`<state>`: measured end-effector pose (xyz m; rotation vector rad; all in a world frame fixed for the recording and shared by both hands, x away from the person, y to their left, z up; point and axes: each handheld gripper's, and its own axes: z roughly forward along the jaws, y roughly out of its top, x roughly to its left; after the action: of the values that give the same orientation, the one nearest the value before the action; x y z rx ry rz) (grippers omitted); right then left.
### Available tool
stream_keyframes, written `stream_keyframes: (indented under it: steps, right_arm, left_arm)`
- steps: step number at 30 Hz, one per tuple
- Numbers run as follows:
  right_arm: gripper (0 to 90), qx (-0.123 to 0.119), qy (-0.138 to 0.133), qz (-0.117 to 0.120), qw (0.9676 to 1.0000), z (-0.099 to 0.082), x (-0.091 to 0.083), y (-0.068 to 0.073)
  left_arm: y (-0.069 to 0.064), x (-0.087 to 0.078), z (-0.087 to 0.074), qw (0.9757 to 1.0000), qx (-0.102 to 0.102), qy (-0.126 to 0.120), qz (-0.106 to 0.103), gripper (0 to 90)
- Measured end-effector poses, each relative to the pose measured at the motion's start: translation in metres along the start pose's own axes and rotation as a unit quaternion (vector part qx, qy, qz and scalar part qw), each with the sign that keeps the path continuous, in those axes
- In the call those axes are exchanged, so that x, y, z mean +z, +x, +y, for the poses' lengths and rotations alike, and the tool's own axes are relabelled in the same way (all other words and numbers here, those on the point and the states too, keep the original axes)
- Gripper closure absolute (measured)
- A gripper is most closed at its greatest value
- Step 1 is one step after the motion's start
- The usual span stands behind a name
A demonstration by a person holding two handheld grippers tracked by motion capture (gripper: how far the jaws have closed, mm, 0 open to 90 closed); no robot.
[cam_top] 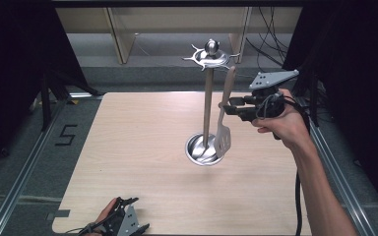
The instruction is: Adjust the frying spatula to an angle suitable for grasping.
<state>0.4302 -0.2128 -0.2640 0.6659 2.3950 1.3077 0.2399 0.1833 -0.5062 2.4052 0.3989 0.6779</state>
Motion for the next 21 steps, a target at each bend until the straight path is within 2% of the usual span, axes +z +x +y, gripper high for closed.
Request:
stream_keyframes:
  steps: [1,6,7,8,9,10,13,14,15,16,17,18,19,20,21]
  right_arm:
    - [62.6,0.009,-0.002,0.001,1.0000,-0.001,-0.001,0.002]
    - [58.3,-0.001,-0.019,-0.010,0.9998,-0.004,-0.005,0.005]
    - [57.4,0.010,-0.012,-0.008,0.9999,-0.005,-0.007,0.008]
    - [56.9,-0.001,-0.021,-0.019,0.9996,-0.006,-0.007,0.008]
    - [56.8,-0.003,-0.017,-0.015,0.9997,-0.007,-0.008,0.008]
    - [56.1,0.005,-0.025,-0.018,0.9995,-0.009,-0.008,0.010]
    - [54.9,0.009,-0.020,-0.014,0.9997,-0.014,-0.010,0.011]
    - [54.3,0.002,-0.027,-0.019,0.9995,-0.015,-0.010,0.010]
    - [54.0,0.011,-0.026,-0.023,0.9994,-0.017,-0.011,0.012]
    - [53.3,0.007,-0.024,-0.023,0.9994,-0.018,-0.012,0.011]
    - [52.5,0.008,-0.032,-0.034,0.9989,-0.019,-0.012,0.012]
    - [51.8,0.013,-0.025,-0.029,0.9992,-0.021,-0.013,0.013]
    - [50.8,0.013,-0.029,-0.034,0.9989,-0.023,-0.014,0.013]
    - [50.4,0.002,-0.030,-0.036,0.9989,-0.025,-0.014,0.012]
    - [50.2,0.013,-0.035,-0.040,0.9985,-0.027,-0.014,0.013]
  left_arm:
    - [0.000,0.000,0.000,1.0000,0.000,-0.001,0.000,15.7]
    - [0.000,0.002,0.000,1.0000,-0.002,-0.005,-0.003,15.7]
    - [-0.001,0.003,-0.001,0.9999,-0.003,-0.009,0.012,15.7]
    - [0.000,0.002,0.000,1.0000,-0.002,-0.007,0.004,15.7]
    - [-0.001,0.002,0.000,0.9999,-0.002,-0.007,0.009,15.7]
    - [-0.001,0.001,0.000,0.9999,0.000,-0.006,0.011,15.7]
    - [0.000,0.001,0.000,1.0000,-0.002,-0.006,0.004,15.8]
    - [0.000,0.002,0.000,1.0000,-0.002,-0.007,0.003,15.8]
    - [0.000,0.002,0.000,1.0000,-0.002,-0.008,0.006,15.8]
    - [0.000,0.002,0.000,1.0000,-0.002,-0.007,0.005,15.8]
    - [0.000,0.002,0.000,1.0000,-0.002,-0.007,0.005,15.8]
    - [0.000,0.002,0.000,1.0000,-0.002,-0.007,0.005,15.7]
    - [0.000,0.002,0.000,0.9999,-0.002,-0.008,0.008,15.7]
    - [-0.001,0.002,0.000,0.9999,-0.002,-0.007,0.007,15.8]
    - [0.000,0.002,0.000,1.0000,-0.002,-0.006,0.003,15.8]
